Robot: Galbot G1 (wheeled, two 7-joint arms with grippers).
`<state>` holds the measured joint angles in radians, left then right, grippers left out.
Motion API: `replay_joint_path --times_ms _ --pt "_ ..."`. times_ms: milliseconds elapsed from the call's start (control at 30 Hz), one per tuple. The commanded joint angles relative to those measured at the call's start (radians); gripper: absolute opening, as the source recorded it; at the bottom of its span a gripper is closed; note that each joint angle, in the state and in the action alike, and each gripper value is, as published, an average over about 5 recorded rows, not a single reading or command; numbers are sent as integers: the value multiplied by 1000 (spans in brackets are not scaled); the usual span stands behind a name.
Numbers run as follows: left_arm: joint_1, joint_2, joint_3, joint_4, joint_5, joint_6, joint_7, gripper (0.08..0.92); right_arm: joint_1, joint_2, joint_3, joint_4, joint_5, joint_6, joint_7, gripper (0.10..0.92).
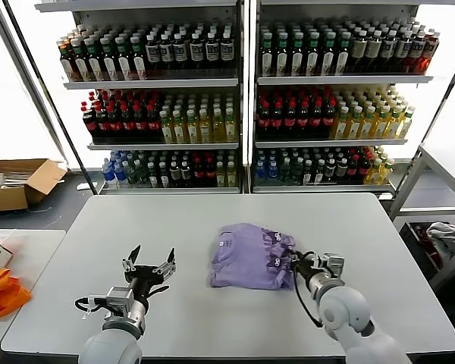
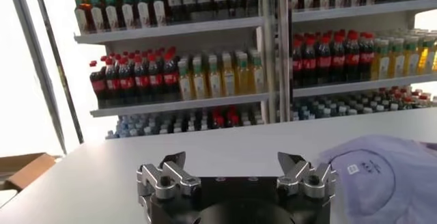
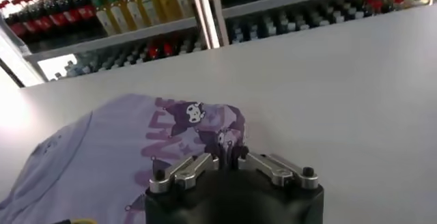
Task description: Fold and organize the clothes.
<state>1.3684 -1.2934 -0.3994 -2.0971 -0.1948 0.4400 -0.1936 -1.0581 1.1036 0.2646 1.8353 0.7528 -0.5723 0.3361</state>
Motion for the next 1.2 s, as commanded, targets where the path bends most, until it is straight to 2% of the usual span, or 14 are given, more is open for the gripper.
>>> replay_joint_path --times_ms 33,133,267,433,567,700,1000,1200 --pt "13 -7 9 -20 -3 5 3 823 -35 -72 108 91 -297 3 -131 345" --pt "17 -12 11 -25 -5 5 4 823 -61 -44 115 179 -350 26 -134 432" --pt "17 -19 15 -25 -5 3 4 823 -123 -4 71 250 -344 44 -122 553" --pt "17 -19 16 -23 -5 2 4 823 -165 5 6 260 -121 -4 -48 692" --pt "23 -19 15 -23 -5 -1 5 823 -167 -5 -26 235 -2 -8 0 792" --pt "34 -18 14 -17 -5 -5 5 823 -162 27 -36 212 56 -7 24 819" --pt "30 -18 23 -1 -5 -2 8 823 -155 97 -21 159 67 -6 54 823" --pt "29 -17 31 22 -4 0 13 822 -183 134 4 144 179 -5 86 823"
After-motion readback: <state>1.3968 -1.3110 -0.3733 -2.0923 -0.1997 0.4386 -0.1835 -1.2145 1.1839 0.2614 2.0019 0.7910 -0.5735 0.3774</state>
